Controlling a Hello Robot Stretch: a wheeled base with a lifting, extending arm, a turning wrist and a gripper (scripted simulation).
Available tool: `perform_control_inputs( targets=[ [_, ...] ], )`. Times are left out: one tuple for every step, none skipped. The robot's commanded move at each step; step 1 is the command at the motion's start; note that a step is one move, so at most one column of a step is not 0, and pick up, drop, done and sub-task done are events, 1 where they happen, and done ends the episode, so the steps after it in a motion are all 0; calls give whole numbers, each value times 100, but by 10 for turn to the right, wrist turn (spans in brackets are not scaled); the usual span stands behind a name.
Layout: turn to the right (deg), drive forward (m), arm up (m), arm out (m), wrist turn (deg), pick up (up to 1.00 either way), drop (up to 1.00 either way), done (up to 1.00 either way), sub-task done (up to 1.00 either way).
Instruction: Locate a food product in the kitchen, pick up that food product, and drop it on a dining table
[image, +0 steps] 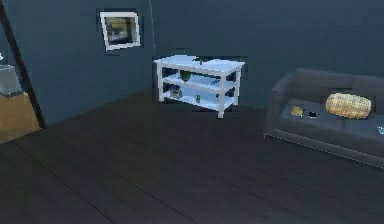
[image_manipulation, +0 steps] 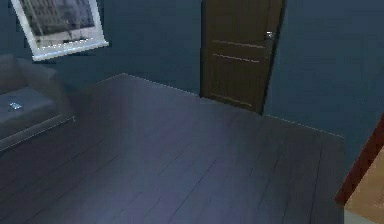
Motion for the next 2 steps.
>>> perform_control_inputs(
  targets=[
    [-420,0,0,0,0,0,0,0,0],
    [-30,0,0,0,0,0,0,0,0]
  ],
)
